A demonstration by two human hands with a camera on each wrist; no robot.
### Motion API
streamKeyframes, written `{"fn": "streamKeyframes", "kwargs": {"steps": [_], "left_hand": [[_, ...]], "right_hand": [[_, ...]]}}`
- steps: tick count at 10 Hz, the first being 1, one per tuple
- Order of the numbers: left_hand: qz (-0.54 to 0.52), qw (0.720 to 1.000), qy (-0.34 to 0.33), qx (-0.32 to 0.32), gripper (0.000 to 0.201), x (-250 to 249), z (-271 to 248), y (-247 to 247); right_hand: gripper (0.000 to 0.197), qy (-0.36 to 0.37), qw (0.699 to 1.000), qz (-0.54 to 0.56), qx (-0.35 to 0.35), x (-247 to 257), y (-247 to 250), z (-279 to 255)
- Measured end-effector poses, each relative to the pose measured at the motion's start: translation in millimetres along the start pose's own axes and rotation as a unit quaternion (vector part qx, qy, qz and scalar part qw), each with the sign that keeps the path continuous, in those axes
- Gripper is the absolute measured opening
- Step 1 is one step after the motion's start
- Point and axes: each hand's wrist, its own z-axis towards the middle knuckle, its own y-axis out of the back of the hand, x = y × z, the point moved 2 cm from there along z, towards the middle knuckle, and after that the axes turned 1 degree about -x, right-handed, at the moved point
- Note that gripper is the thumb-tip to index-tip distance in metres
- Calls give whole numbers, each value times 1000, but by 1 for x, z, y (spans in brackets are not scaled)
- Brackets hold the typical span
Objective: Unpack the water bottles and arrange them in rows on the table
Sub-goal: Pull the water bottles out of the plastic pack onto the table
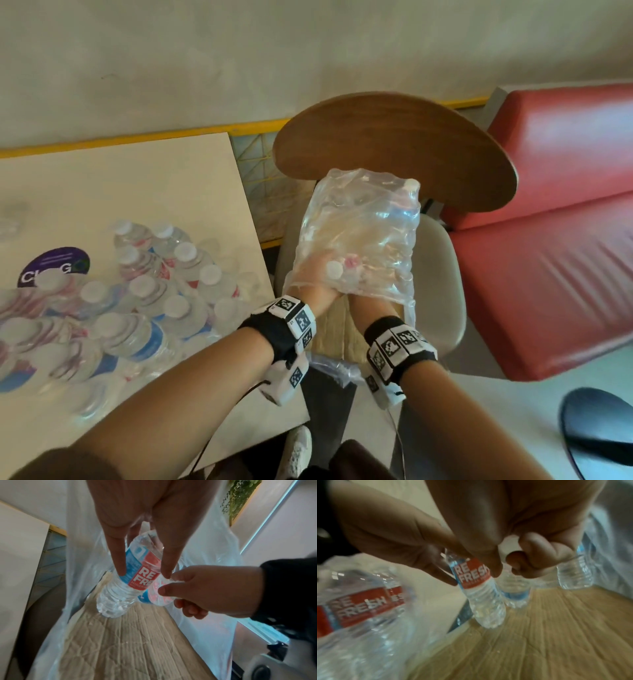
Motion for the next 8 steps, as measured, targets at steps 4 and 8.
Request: {"fn": "streamKeyframes", "kwargs": {"steps": [4,8], "left_hand": [[78,993,-51,73,47,13,-88,44],[172,985,-17,27,57,46,-173,85]], "right_hand": [[38,69,994,36,-76,23,23,-91],[37,218,976,-9,-16,88,5,-114]]}}
